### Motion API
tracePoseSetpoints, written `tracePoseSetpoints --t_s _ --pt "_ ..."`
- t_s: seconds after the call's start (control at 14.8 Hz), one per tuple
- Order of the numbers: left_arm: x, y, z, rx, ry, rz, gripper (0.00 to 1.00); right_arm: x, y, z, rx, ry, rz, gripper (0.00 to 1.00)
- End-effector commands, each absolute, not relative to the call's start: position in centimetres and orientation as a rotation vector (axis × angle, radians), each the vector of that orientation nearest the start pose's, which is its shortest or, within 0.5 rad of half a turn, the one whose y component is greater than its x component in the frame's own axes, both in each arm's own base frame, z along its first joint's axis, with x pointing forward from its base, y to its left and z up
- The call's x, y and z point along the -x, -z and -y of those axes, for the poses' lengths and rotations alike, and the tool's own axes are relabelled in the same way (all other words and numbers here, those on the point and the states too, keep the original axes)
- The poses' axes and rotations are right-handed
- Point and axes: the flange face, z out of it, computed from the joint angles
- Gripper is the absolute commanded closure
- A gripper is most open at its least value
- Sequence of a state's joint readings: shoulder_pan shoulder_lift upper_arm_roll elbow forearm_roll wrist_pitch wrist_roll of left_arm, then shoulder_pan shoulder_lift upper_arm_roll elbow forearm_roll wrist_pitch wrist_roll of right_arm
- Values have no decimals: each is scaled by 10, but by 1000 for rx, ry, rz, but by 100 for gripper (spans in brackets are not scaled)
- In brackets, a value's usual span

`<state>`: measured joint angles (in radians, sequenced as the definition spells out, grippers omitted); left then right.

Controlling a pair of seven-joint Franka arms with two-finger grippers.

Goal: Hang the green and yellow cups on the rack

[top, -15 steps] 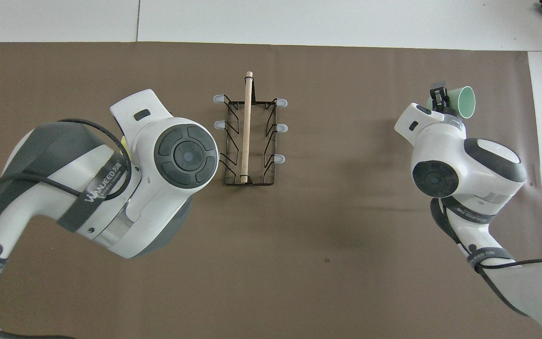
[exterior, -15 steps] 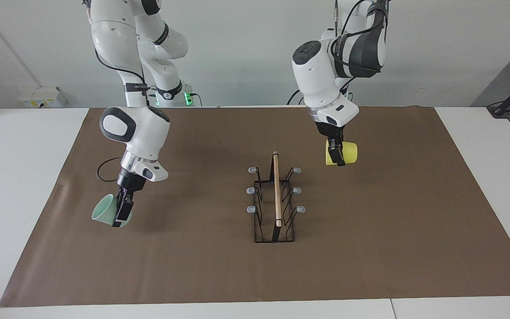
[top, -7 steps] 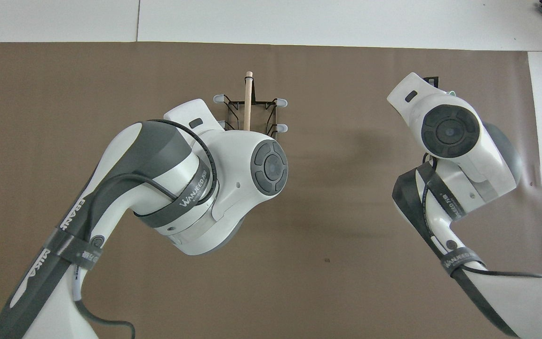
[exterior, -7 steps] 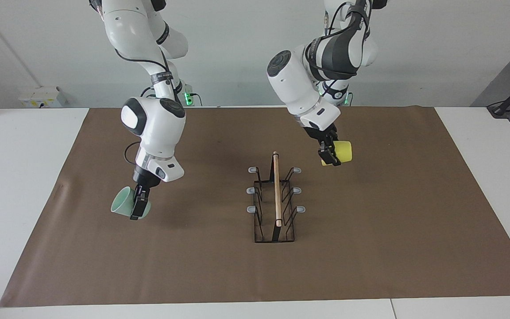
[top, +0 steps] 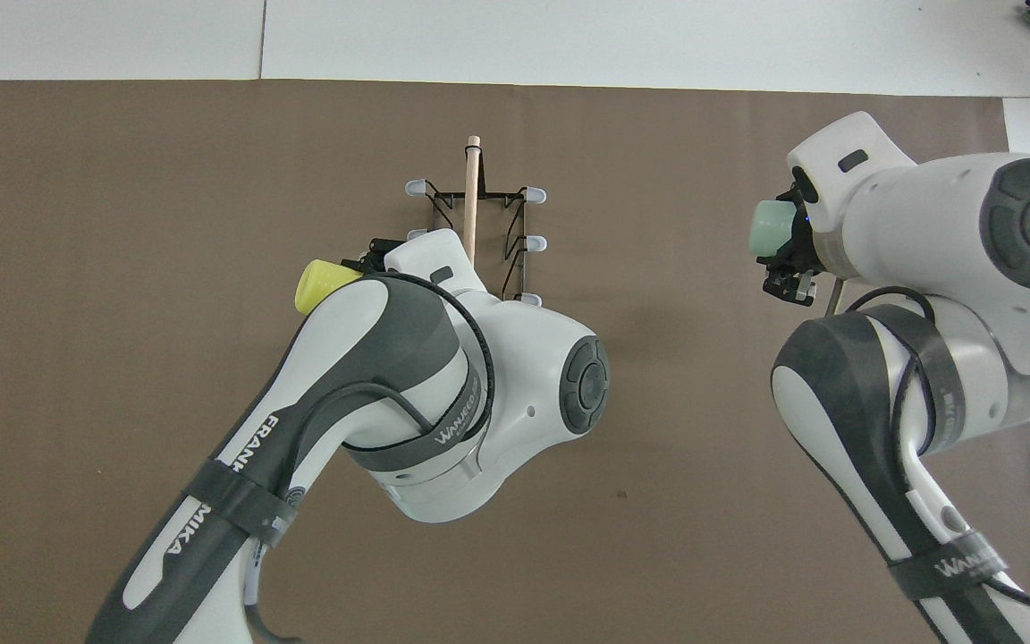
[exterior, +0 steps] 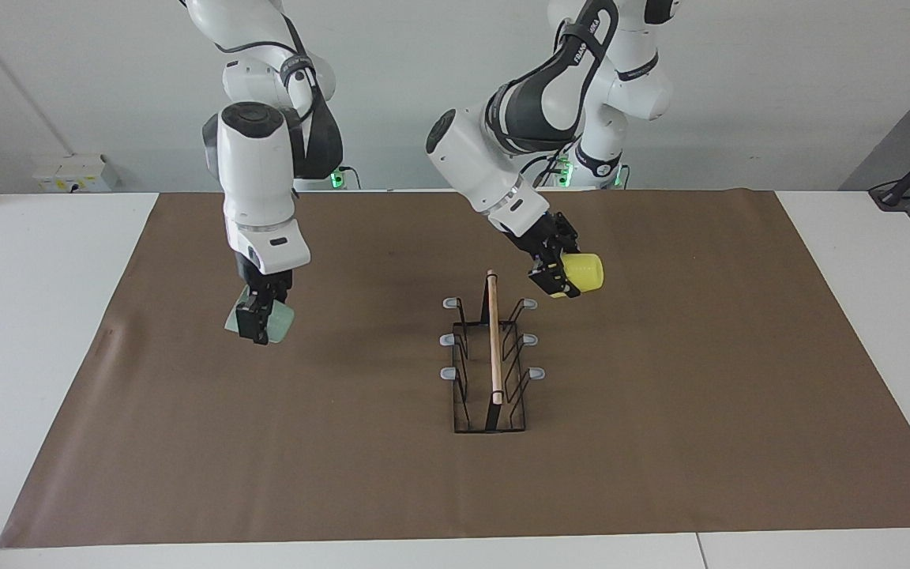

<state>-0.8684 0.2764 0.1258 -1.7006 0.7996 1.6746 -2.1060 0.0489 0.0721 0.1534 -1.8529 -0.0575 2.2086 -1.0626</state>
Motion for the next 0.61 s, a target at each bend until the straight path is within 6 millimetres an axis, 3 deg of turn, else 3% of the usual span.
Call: tracePoseSetpoints --t_s 0.0,0.14,0.27,0.41,0.54 --pt "-494 -424 379 2099 1129 1334 100 -591 -516 -123 2549 493 1772 100" --pt "-495 -428 381 2090 1174 1318 100 -590 -522 -123 2457 605 1538 100" --pt "-501 -418 384 2056 1225 1346 100 -588 -530 -130 2327 722 1344 100" --pt "-502 -414 384 2043 1249 1352 100 -587 -533 -140 2272 778 1226 100" --pt "-508 -407 387 2028 1258 1363 100 -591 -535 -138 2287 849 1199 100"
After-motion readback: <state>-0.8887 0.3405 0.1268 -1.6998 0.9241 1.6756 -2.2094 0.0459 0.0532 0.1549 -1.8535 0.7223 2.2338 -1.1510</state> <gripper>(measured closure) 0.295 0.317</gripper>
